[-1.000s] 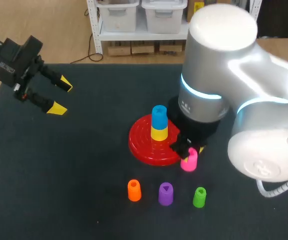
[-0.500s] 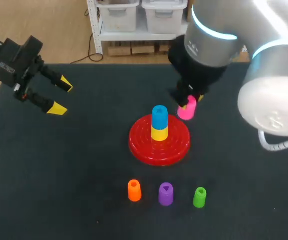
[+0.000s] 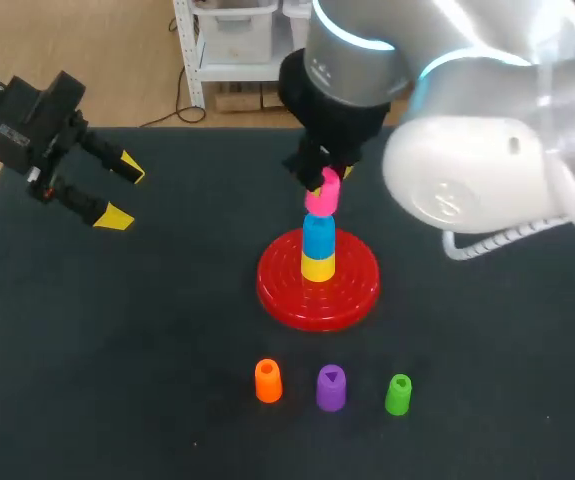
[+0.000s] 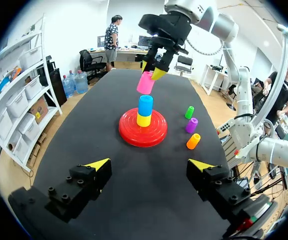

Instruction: Pick up and stack the cylinders on the red base in this order: pink,purple,orange,green

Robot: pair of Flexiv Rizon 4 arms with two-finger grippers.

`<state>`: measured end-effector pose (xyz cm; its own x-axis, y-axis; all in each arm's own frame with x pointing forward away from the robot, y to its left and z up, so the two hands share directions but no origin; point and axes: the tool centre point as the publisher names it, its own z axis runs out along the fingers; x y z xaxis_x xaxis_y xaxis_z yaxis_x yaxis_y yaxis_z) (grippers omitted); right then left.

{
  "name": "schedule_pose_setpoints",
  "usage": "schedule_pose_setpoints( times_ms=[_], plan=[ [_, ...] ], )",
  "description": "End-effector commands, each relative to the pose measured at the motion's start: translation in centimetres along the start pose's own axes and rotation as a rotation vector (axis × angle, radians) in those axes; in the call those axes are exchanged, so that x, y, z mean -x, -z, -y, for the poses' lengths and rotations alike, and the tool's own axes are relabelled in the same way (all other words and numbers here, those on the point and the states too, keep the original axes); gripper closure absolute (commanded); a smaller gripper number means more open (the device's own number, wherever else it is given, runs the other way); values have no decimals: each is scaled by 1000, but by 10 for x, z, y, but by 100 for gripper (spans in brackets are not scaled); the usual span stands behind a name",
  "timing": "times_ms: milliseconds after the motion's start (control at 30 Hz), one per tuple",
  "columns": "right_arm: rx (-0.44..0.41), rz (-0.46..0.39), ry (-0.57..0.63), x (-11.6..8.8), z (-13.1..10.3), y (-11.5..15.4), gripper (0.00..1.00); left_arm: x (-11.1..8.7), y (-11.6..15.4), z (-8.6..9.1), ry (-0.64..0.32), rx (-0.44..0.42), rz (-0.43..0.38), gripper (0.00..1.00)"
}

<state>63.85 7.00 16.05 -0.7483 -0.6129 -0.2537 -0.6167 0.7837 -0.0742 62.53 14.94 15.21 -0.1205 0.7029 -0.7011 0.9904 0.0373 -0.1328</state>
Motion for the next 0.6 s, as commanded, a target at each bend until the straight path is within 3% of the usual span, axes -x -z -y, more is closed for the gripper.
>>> schedule_pose_setpoints(
  times_ms=[33,600],
  plan=[
    [-2,-51,2,7,-3,-7,100,-1,-1,0,-2,2,2,0],
    [20,-84,-22,-2,-8,-17,100,-1,-1,0,-2,2,2,0]
  ],
)
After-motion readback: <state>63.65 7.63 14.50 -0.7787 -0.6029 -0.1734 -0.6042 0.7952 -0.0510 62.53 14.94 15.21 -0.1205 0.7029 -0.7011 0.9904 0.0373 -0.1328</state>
